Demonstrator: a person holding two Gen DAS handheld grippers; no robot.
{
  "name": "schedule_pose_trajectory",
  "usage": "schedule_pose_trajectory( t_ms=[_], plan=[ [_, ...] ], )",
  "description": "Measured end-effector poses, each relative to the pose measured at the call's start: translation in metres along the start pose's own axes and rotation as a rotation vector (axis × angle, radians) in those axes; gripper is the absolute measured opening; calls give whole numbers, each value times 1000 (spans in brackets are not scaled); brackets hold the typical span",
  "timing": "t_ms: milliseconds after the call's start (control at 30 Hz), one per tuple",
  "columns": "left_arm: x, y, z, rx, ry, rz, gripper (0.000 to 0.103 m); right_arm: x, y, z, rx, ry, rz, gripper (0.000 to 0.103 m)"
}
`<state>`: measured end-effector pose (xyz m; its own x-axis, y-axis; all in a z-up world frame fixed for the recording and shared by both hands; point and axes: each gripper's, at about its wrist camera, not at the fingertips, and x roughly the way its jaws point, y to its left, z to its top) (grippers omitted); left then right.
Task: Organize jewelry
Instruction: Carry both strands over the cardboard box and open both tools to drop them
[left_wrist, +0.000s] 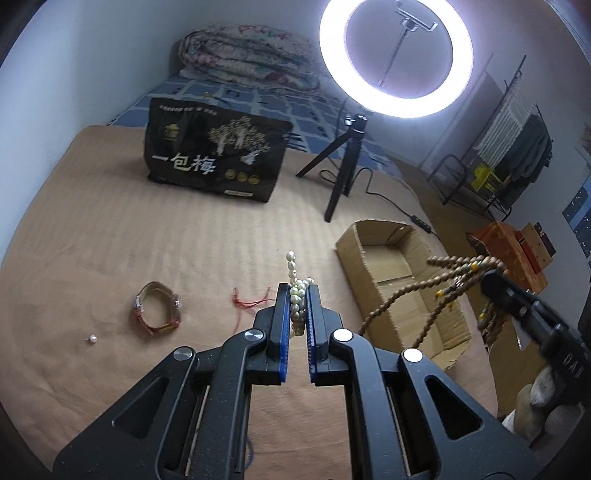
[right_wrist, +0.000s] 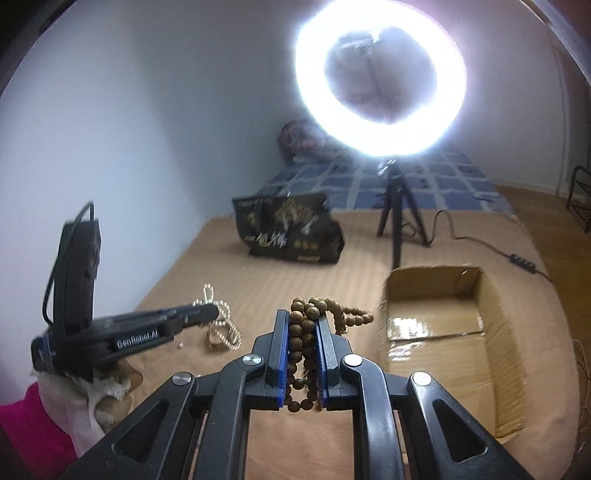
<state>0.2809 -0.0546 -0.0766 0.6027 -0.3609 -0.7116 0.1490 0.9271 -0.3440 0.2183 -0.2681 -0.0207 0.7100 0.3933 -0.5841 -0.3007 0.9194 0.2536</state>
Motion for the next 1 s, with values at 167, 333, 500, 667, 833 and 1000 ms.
schedule_pose_trajectory(
  t_ms=[167, 333, 500, 667, 833, 1000],
  plan=[
    [6, -18, 3, 4, -3, -28, 5, -21, -18, 6, 20, -42, -40, 11],
    [14, -40, 8, 1, -12, -66, 5, -30, -42, 1, 41, -43, -98, 11],
    [23, -68, 15, 15, -23, -120, 5, -31, -67, -5, 63, -15, -146, 11],
    [36, -94, 16, 51, -23, -155, 5, -32, -87, -14, 79, 20, -185, 11],
    [56, -109, 15, 61, 3, -184, 5, -24, -104, -25, 97, 68, -208, 11],
    [76, -124, 9, 85, 43, -212, 5, -16, -112, -31, 116, 113, -220, 11]
  ],
)
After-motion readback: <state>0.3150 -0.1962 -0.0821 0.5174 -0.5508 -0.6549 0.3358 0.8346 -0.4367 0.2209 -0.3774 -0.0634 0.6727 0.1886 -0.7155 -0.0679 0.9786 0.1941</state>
